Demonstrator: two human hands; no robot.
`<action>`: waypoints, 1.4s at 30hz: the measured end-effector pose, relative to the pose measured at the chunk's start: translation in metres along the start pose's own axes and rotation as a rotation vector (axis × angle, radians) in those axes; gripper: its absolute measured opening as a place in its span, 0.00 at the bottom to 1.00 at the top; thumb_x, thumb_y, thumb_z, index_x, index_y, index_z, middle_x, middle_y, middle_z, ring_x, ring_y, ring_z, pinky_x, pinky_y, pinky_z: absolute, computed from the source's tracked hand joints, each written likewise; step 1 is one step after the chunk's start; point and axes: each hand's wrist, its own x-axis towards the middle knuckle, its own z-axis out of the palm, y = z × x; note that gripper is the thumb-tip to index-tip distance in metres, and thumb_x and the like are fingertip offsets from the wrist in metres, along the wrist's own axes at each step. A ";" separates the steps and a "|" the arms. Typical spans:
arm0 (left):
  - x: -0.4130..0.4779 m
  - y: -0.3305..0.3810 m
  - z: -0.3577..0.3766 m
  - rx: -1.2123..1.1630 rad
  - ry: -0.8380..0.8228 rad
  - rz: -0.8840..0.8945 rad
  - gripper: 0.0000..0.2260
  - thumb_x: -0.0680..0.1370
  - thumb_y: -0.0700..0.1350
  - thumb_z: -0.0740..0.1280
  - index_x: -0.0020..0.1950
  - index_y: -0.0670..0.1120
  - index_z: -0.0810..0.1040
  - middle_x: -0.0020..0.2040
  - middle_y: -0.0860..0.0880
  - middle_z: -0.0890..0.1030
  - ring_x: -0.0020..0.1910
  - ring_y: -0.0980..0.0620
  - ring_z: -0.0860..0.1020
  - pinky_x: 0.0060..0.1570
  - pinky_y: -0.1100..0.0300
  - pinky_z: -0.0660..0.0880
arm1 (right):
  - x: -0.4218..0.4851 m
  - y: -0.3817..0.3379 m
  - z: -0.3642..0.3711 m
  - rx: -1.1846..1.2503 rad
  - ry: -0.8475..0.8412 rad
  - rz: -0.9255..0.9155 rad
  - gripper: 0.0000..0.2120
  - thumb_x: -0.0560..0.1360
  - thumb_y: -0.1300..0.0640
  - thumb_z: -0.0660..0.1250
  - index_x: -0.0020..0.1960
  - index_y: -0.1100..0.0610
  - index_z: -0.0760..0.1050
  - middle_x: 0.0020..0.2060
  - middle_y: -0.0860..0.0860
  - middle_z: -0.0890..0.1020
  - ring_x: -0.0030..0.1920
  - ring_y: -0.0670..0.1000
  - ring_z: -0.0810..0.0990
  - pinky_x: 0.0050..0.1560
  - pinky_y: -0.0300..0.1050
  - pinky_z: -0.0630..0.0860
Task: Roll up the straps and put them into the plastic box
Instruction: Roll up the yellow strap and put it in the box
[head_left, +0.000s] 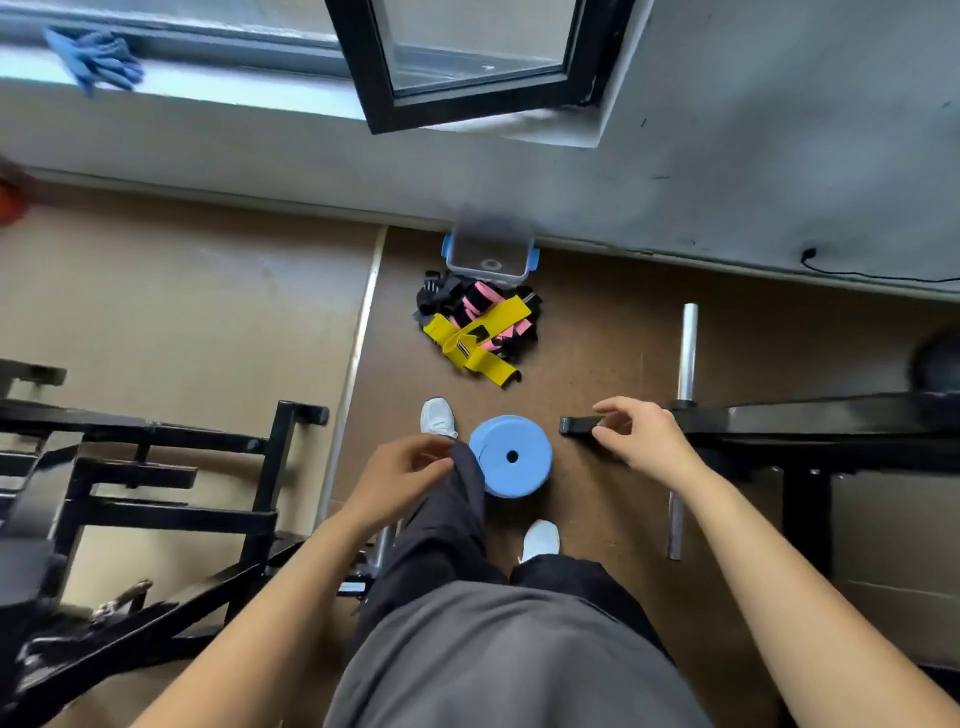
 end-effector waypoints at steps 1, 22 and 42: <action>0.015 0.002 -0.011 0.000 -0.003 0.011 0.11 0.78 0.48 0.72 0.60 0.54 0.85 0.52 0.59 0.87 0.53 0.59 0.84 0.59 0.52 0.80 | 0.012 -0.013 -0.003 0.000 0.005 0.009 0.16 0.79 0.53 0.71 0.66 0.50 0.79 0.51 0.46 0.84 0.57 0.51 0.80 0.57 0.52 0.80; 0.229 0.065 -0.143 0.037 -0.081 0.172 0.13 0.79 0.51 0.70 0.63 0.52 0.83 0.57 0.56 0.84 0.54 0.58 0.81 0.57 0.51 0.79 | 0.173 -0.215 -0.080 -0.156 0.084 -0.019 0.14 0.78 0.55 0.71 0.64 0.50 0.80 0.49 0.46 0.84 0.49 0.46 0.81 0.53 0.44 0.76; 0.461 -0.001 -0.037 0.163 -0.041 -0.167 0.12 0.80 0.48 0.70 0.63 0.49 0.84 0.55 0.52 0.86 0.53 0.54 0.81 0.53 0.58 0.75 | 0.538 -0.077 0.028 -0.212 -0.382 -0.157 0.15 0.78 0.54 0.70 0.64 0.54 0.80 0.47 0.50 0.83 0.50 0.53 0.81 0.49 0.45 0.74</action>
